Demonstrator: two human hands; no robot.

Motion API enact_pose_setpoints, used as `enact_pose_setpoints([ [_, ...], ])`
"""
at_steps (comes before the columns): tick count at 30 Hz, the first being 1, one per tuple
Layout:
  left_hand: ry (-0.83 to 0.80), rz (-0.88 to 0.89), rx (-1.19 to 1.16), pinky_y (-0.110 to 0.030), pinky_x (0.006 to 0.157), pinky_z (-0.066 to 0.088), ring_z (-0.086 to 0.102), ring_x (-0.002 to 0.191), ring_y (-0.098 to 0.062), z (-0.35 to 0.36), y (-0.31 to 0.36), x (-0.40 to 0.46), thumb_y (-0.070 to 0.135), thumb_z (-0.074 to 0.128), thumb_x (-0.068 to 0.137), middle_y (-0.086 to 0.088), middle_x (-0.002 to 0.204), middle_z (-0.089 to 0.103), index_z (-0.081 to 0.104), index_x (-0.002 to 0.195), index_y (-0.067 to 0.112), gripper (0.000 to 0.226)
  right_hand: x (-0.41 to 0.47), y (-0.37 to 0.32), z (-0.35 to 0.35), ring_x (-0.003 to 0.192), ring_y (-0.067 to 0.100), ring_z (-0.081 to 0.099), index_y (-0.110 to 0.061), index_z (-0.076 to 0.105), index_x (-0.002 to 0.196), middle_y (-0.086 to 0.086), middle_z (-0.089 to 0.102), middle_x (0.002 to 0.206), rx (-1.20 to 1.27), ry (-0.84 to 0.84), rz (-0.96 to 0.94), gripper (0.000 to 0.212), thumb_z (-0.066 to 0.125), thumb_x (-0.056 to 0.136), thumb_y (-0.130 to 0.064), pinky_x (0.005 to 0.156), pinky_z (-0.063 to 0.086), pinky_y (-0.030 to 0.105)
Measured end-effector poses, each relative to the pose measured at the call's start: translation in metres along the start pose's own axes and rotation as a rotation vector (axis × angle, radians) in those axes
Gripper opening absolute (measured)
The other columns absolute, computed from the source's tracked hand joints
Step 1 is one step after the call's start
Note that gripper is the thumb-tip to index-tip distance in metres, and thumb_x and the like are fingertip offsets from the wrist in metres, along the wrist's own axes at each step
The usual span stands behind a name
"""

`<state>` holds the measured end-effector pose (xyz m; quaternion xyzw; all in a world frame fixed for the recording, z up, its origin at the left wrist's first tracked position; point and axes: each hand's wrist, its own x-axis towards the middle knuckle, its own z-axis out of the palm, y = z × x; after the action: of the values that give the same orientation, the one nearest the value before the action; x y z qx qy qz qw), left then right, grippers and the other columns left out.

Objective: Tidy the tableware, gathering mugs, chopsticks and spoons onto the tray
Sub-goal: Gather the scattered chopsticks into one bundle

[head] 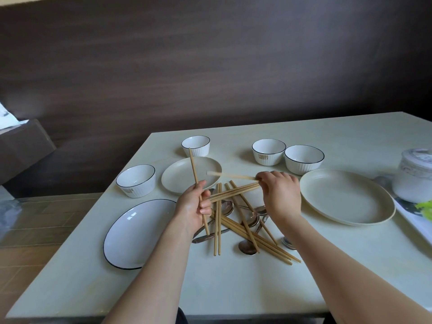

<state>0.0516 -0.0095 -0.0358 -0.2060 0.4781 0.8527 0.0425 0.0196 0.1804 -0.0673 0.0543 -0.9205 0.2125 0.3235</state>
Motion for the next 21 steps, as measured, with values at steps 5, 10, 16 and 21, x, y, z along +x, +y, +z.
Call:
enact_pose_setpoints([
  [5,-0.115,-0.008,0.024,-0.029,0.057,0.054,0.068,0.065,-0.023,0.012,-0.01,-0.008,0.009,0.034,0.103,-0.015,0.086,0.066,0.051,0.096,0.006,0.018,0.0,-0.02,-0.013,0.085,0.033,0.064,-0.016,0.063,0.115,0.006,0.072,0.092,0.163,-0.052,0.024,0.024,0.051,0.097,-0.024,0.063,0.049,0.035],
  [10,-0.253,-0.031,0.063,-0.04,0.074,0.055,0.069,0.08,-0.027,0.021,-0.016,-0.009,0.011,0.032,0.104,-0.016,0.102,0.068,0.051,0.097,0.005,0.021,-0.007,-0.045,-0.011,0.081,0.024,0.062,-0.014,0.059,0.101,0.0,0.064,0.08,0.373,-0.29,0.205,0.022,0.051,0.094,-0.034,0.068,0.05,0.035],
  [16,-0.273,-0.049,0.129,-0.026,0.045,0.054,0.064,0.047,-0.017,0.022,-0.018,-0.007,0.017,0.036,0.103,-0.004,0.066,0.069,0.058,0.092,0.01,0.026,-0.012,-0.062,-0.008,0.062,0.025,0.063,-0.014,0.057,0.082,0.004,0.065,0.065,0.506,-0.425,0.252,0.017,0.054,0.091,-0.028,0.062,0.051,0.033],
  [21,-0.181,-0.032,0.101,-0.027,0.048,0.055,0.066,0.054,-0.016,0.017,-0.007,-0.009,0.017,0.033,0.104,-0.003,0.069,0.071,0.055,0.087,0.012,0.028,-0.013,-0.065,-0.011,0.053,0.02,0.061,-0.009,0.066,0.088,0.01,0.068,0.069,0.642,-0.524,0.234,0.023,0.051,0.095,-0.025,0.062,0.055,0.037],
])
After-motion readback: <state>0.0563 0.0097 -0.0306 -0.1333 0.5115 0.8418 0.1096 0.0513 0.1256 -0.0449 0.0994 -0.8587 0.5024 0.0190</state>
